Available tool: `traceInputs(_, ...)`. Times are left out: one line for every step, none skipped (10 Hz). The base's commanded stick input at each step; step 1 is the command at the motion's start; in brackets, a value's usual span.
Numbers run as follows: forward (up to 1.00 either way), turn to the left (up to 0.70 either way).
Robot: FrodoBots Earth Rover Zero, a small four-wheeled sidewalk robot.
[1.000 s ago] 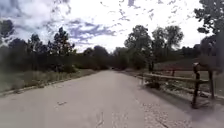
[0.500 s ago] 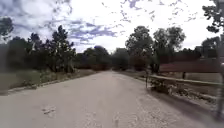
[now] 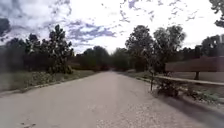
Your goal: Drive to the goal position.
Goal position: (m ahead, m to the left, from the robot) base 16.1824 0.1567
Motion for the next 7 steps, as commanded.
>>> traceInputs(0.85, 0.00)
traceInputs(0.85, 0.00)
traceInputs(0.85, 0.00)
traceInputs(0.85, 0.00)
traceInputs(0.85, 0.00)
traceInputs(0.85, 0.00)
traceInputs(0.85, 0.00)
